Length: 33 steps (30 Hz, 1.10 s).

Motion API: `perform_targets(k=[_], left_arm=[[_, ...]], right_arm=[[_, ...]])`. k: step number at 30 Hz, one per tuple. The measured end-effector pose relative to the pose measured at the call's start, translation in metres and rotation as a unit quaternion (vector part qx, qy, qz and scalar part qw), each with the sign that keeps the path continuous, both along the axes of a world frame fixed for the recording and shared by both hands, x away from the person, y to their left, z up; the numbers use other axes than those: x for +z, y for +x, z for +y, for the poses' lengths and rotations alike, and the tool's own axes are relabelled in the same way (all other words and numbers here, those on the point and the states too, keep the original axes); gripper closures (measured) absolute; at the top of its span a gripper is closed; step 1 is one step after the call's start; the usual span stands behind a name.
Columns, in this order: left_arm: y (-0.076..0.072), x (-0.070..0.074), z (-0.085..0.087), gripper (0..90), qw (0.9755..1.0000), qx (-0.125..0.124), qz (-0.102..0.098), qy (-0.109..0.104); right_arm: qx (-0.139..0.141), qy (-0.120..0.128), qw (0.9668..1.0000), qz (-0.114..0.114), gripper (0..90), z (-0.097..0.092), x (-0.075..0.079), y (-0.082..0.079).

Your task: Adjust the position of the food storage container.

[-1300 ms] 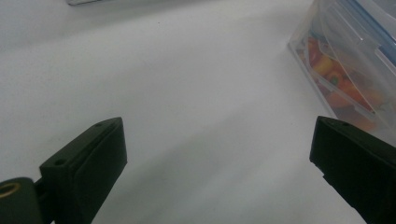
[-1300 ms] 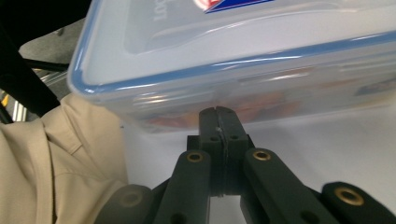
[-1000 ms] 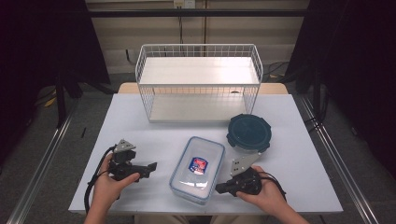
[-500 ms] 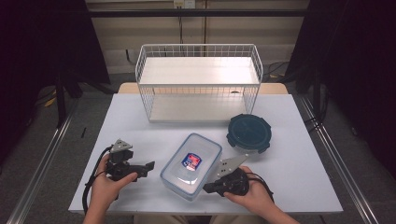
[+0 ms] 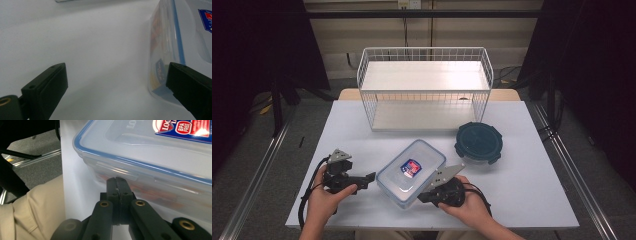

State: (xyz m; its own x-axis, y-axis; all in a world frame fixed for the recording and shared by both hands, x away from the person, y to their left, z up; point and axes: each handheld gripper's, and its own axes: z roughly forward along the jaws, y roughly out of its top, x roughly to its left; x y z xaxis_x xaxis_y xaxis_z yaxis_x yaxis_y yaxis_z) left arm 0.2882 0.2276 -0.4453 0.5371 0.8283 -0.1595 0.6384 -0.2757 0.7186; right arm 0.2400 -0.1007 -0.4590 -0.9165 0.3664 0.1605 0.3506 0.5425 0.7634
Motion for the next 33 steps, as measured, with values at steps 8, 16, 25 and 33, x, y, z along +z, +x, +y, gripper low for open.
perform_targets(k=[8,16,25,33], left_arm=[[0.0,0.0,0.006,4.3,0.9997,0.023,0.0,-0.013],[-0.001,0.004,0.014,4.3,0.9995,0.026,-0.001,-0.016],[-0.004,0.009,0.021,4.3,0.9989,0.034,-0.002,-0.031],[-0.009,0.013,0.027,4.3,0.9978,0.044,0.021,-0.045]], right_arm=[[-0.009,-0.001,1.0,0.001,90.0,0.011,0.0,0.006],[-0.02,-0.004,0.9998,-0.005,90.0,0.016,0.0,0.012],[-0.035,-0.003,0.9994,-0.005,90.0,0.021,-0.001,0.019],[-0.033,-0.002,0.9994,-0.011,90.0,0.031,-0.002,0.023]])
